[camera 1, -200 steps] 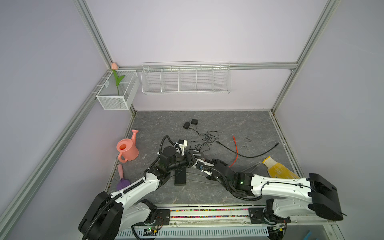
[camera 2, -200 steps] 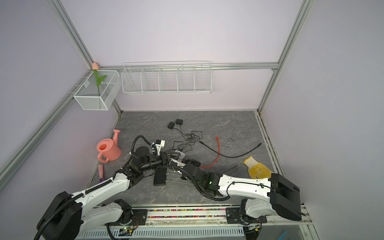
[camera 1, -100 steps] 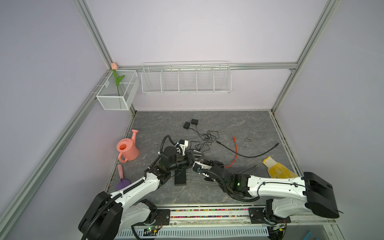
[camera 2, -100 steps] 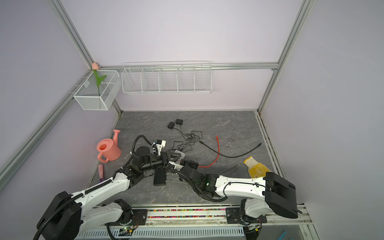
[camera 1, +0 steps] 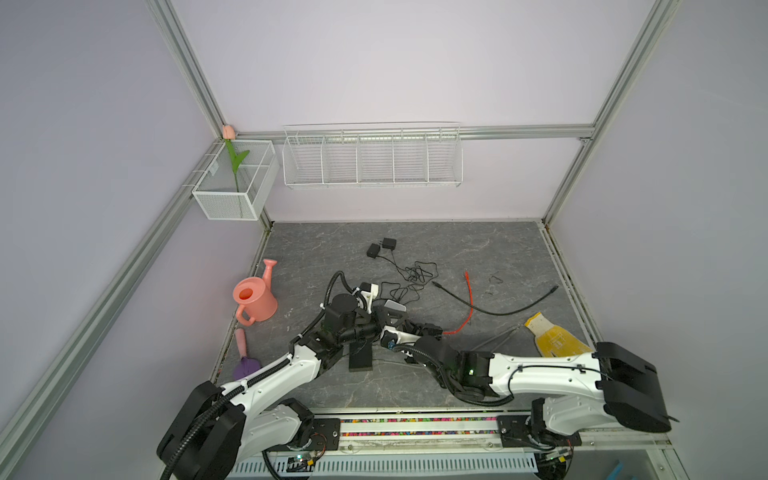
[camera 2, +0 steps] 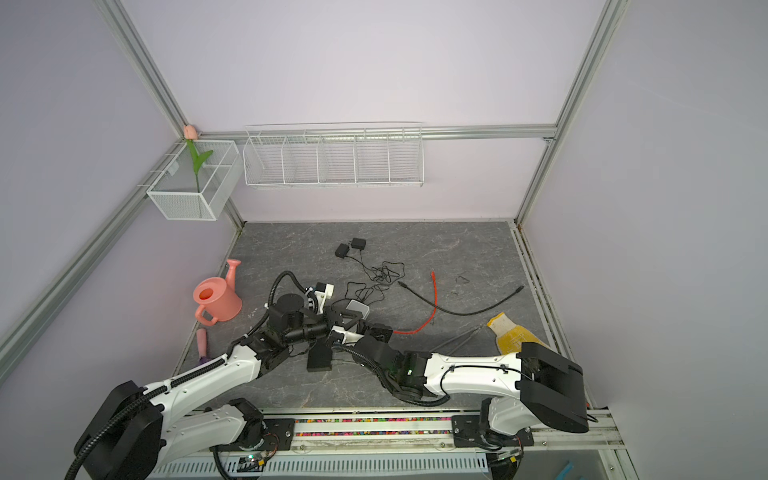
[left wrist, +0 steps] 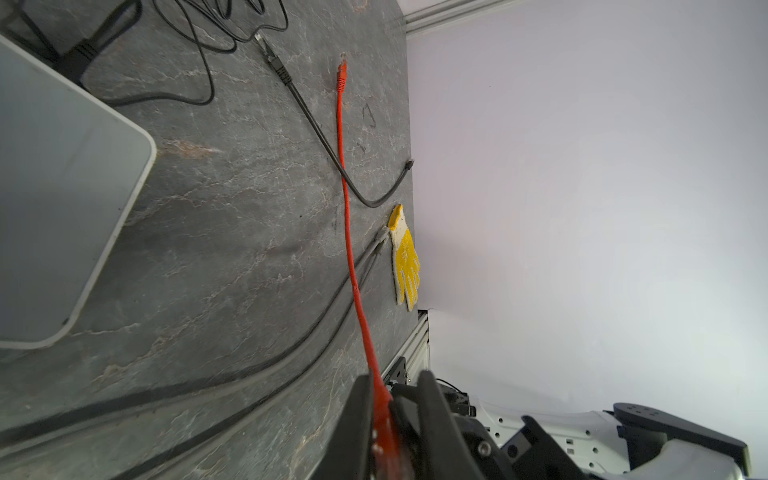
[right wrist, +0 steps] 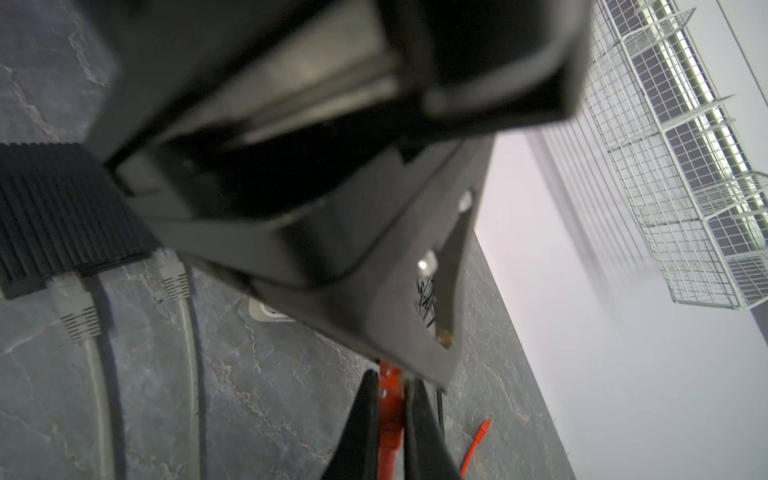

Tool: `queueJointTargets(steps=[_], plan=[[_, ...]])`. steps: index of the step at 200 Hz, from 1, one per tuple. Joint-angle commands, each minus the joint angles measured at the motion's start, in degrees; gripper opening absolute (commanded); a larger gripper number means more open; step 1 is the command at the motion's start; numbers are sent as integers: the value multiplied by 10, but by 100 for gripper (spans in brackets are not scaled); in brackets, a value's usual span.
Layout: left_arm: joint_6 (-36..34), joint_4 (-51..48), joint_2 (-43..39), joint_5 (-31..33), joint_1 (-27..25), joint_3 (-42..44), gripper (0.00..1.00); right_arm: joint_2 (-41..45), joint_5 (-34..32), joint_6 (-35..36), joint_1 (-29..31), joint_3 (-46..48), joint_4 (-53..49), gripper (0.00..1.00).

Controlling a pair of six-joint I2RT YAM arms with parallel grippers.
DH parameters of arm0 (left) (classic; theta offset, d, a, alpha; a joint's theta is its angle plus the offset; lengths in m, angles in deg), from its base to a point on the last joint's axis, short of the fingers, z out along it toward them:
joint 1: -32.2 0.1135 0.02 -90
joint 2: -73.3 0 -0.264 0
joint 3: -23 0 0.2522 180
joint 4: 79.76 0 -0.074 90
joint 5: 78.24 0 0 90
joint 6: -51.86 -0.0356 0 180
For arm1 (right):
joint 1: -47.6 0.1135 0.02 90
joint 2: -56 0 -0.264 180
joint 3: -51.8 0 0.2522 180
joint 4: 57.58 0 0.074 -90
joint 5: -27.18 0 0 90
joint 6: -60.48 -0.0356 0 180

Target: Insert the plug into the switch port

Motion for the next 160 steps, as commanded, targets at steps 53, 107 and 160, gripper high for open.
queueJointTargets(steps=[53,107,160], plan=[[0,7,0,-8,-8,-8,0,-18,-34,26,17,-18,39,7],[-38,-34,-21,1,-7,-18,0,36,34,-70,-5,-36,-75,64],[-66,-31,-26,2,-3,-22,0,193,356,-169,-140,-43,-275,79]])
